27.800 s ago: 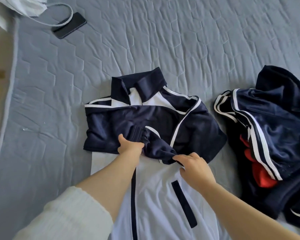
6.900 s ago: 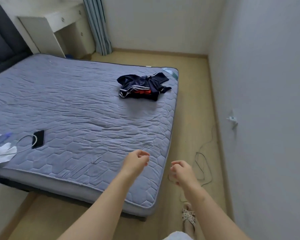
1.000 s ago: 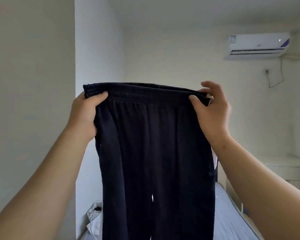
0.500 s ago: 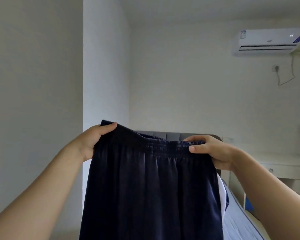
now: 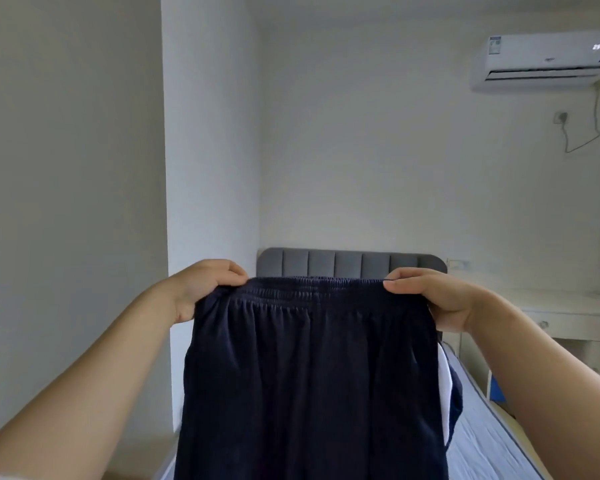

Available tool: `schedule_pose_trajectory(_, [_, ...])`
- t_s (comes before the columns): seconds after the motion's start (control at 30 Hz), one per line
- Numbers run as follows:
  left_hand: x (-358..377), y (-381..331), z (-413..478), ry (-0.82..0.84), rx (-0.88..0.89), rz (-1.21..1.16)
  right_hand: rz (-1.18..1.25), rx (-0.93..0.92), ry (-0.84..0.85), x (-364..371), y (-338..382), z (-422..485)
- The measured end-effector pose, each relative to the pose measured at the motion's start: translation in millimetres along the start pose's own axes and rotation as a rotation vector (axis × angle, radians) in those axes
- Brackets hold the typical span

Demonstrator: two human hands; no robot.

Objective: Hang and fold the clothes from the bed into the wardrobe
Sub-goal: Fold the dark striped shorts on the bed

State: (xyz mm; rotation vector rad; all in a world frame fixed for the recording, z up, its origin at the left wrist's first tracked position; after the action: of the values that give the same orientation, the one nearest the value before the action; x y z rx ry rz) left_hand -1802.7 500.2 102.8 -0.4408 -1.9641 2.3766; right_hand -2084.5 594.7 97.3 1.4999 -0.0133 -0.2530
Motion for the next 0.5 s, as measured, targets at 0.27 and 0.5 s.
schedule_pose_trajectory(0.27, [36.5, 35.3, -15.9, 0.294, -0.035, 0.046, 0.054, 0.147, 0.022, 5.0, -37.3, -3.0])
schedule_pose_trajectory(0.5, [51.3, 55.2, -9.1, 0.108, -0.33, -0.151, 0.16, 0.292, -0.131, 8.0, -58.3, 3.3])
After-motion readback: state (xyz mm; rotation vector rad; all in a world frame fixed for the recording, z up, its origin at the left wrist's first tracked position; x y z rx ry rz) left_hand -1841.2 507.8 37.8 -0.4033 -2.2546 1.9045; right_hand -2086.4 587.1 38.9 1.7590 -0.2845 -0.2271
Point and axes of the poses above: each hand's wrist, its own z-axis towards the middle knuckle, its own x-axis out of the palm, y = z × x, the point moved 7 cm from there along z, towards the middle knuckle, and after that the axes turned 12 degrees about -y, right-handed, at the moved point
